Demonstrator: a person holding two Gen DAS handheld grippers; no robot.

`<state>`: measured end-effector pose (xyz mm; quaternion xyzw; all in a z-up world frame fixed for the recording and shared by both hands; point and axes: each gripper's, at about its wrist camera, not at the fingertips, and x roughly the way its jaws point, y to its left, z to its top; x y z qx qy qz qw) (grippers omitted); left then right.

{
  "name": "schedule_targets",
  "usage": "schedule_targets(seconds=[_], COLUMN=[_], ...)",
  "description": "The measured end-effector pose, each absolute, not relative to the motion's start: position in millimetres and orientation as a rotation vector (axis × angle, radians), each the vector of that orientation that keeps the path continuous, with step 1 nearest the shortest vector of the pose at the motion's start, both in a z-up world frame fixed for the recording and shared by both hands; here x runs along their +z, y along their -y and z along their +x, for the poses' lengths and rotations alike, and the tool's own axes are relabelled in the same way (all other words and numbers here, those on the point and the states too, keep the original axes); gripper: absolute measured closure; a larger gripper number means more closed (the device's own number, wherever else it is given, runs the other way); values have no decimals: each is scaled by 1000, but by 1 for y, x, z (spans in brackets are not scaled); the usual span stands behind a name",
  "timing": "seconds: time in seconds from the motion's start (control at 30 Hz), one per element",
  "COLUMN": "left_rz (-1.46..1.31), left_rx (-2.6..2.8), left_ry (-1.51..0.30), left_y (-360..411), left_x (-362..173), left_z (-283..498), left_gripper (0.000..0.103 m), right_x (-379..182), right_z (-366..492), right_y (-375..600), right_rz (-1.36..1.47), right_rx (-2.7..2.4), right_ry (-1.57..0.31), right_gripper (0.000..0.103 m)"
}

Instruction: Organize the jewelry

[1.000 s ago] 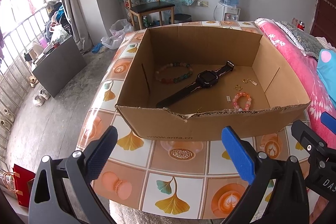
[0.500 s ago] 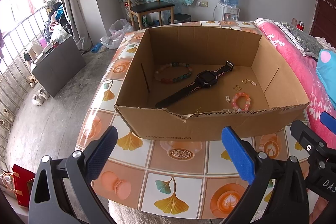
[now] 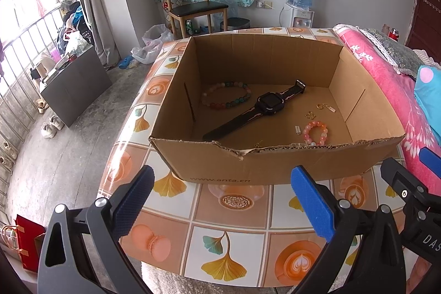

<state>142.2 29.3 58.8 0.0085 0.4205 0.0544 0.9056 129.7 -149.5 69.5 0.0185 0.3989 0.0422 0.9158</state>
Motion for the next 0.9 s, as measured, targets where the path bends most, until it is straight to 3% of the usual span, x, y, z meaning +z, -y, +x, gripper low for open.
schedule_targets(seconds=[0.9], left_rz=[5], left_rx=[105], left_ry=[-874], left_y=[-27], left_x=[58], left_z=[141], left_gripper=[5], right_x=[70], right_z=[129], right_y=[154], right_rz=[41], right_rx=[86], right_ry=[-827], right_gripper=[8])
